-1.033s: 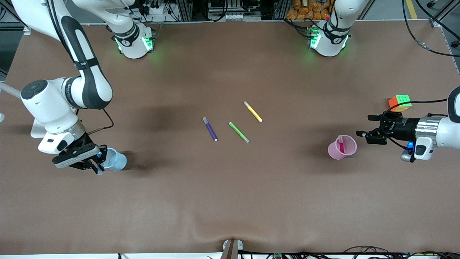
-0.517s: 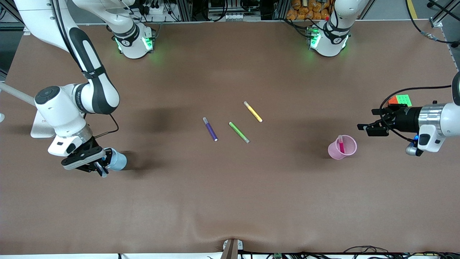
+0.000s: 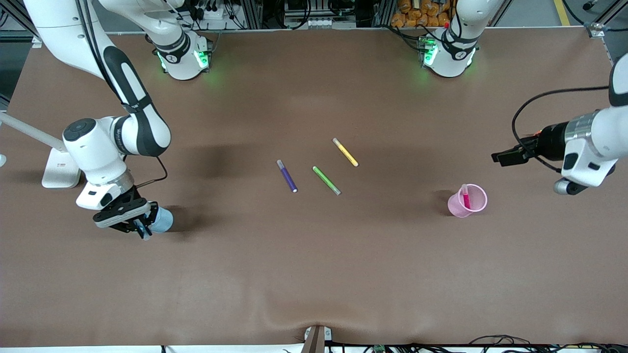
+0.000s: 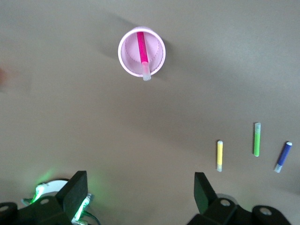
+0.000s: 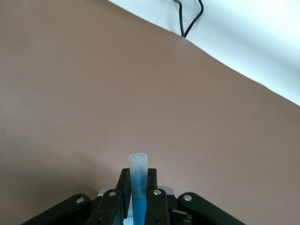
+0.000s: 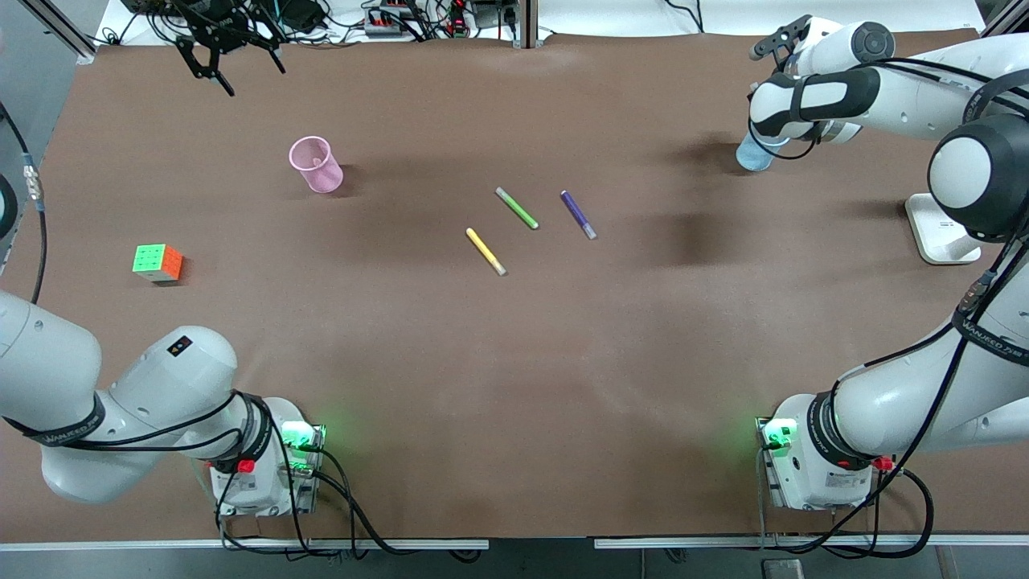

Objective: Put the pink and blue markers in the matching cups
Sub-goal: 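Release the pink marker and raise the left gripper while the right gripper lowers blue marker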

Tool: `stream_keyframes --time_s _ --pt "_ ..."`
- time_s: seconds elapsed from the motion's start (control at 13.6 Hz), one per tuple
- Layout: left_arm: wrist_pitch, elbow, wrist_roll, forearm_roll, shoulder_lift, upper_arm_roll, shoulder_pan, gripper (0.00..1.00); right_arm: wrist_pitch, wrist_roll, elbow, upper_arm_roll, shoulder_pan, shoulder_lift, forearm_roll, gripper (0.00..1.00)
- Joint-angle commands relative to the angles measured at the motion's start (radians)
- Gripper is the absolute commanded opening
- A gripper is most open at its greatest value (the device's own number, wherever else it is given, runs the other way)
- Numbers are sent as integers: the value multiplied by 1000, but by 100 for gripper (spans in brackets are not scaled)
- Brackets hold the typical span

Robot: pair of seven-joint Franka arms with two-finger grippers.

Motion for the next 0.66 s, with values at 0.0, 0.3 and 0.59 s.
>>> stream_keyframes --time_s 0.0,0.3,0.59 --pt "-31 11 87 22 -90 1 5 100 21 -29 -40 13 -8 -24 31 0" --pt "-44 37 159 23 -128 3 5 100 23 -29 -70 13 -8 -46 31 0" --pt "-44 92 294 46 -127 19 5 100 23 -31 -78 12 -3 -52 30 66"
